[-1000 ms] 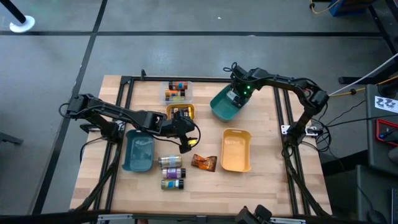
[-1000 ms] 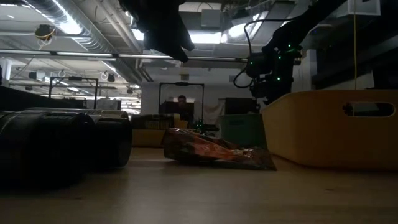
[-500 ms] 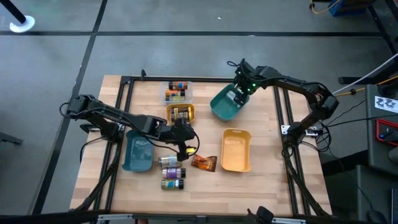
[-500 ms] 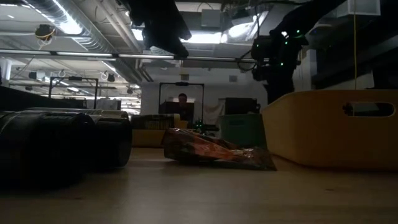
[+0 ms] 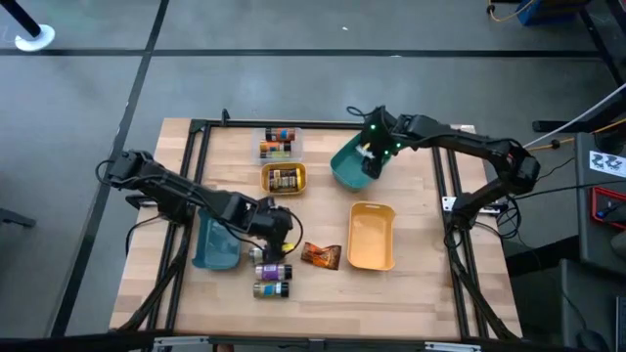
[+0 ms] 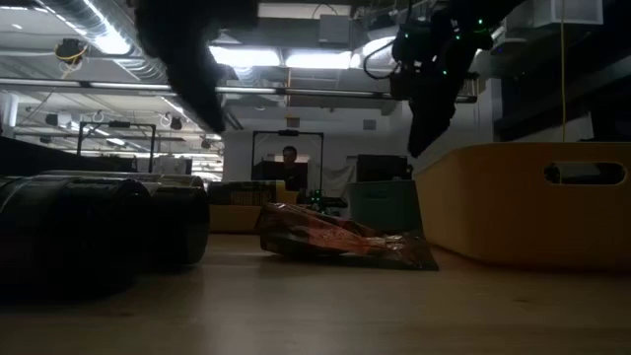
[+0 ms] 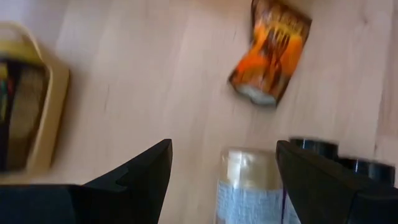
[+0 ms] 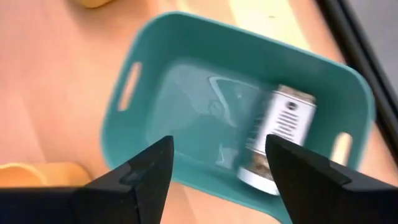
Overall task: Sort spices by type
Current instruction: Put the black seasoning bottle into the transparent bin
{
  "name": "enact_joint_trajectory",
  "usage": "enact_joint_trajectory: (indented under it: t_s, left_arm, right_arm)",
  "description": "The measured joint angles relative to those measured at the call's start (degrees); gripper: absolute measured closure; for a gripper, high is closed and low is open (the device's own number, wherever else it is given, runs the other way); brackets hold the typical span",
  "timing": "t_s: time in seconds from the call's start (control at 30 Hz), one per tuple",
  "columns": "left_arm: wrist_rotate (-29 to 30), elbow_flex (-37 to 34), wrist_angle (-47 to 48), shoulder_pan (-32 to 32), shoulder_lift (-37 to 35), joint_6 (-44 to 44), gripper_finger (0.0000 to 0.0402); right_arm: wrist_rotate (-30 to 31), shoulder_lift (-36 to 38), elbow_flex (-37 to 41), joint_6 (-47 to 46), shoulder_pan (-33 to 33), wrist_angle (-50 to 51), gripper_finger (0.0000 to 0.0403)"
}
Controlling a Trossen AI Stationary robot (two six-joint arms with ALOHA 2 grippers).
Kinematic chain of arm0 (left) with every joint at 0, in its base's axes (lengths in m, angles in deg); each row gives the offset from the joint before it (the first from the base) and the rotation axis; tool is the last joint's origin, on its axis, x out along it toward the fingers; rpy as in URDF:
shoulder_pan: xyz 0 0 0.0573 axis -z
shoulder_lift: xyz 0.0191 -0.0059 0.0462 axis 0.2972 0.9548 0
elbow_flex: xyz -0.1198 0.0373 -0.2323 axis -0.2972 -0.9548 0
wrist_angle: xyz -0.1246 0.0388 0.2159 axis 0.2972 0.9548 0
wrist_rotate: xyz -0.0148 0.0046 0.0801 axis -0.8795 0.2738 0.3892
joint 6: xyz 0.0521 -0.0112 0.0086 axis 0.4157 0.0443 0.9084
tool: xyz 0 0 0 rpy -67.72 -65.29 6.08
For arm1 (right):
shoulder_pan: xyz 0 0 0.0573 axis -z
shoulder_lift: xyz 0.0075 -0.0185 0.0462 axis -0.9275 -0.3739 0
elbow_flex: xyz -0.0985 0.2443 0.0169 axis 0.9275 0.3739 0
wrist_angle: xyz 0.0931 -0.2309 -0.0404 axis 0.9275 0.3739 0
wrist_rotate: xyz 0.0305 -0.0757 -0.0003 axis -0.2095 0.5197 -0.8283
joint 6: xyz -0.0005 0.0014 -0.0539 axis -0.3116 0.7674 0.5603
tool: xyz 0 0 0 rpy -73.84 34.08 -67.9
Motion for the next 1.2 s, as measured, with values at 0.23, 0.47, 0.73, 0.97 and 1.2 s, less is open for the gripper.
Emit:
enact_joint_trajectory:
  t_s: [0.23, 0.47, 0.73, 0.97, 1.2]
  left_arm:
    - [-3.1, 0.0, 2.4, 3.6, 0.0, -8.8, 0.0133]
    - [-3.8, 0.0, 2.2, 10.1, 0.0, -14.5, 0.0133]
    - [-3.8, 0.0, -7.7, 17.9, 4.5, -20.6, 0.0133]
    - [-3.9, 0.1, -11.8, 21.1, 10.8, -20.7, 0.0133]
    - [-3.8, 0.1, -10.9, 21.2, 12.9, -19.6, 0.0133]
  right_arm:
    - [0.0, 0.0, 0.0, -0.3, -6.7, -2.5, 0.0149]
    - [0.0, 0.0, 0.0, -0.4, -11.8, -2.8, 0.0149]
    - [0.0, 0.0, 0.0, -0.4, -16.6, -2.8, 0.0149]
    - [0.1, 0.0, 0.0, -3.5, -19.6, -4.2, 0.0149]
    - [0.2, 0.0, 0.0, -3.9, -22.3, -4.5, 0.0149]
